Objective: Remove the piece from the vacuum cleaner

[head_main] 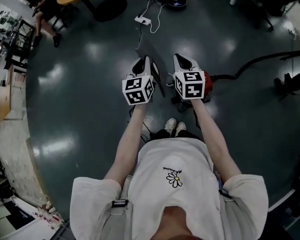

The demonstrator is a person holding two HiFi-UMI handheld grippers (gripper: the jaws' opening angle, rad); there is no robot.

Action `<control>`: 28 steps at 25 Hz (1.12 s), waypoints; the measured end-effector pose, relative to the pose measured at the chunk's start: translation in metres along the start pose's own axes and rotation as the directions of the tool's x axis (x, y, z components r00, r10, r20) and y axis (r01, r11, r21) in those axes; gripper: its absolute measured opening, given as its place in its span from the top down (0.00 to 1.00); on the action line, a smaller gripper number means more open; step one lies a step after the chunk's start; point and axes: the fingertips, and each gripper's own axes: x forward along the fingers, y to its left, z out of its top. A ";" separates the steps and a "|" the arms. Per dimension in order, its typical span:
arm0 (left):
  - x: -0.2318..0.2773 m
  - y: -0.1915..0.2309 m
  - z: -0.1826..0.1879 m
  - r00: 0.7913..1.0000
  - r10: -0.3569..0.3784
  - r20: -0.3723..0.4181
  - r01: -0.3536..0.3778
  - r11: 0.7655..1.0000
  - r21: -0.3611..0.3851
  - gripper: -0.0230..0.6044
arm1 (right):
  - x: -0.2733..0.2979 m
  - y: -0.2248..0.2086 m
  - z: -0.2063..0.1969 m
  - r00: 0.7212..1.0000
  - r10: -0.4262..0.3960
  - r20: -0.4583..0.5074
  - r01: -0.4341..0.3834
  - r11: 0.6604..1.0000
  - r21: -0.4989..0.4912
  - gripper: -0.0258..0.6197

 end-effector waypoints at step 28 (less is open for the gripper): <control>-0.033 -0.026 0.129 0.957 -0.079 0.278 0.049 0.992 0.113 0.92 | -0.046 0.038 0.114 0.956 0.075 0.285 0.018 0.951 -0.309 0.92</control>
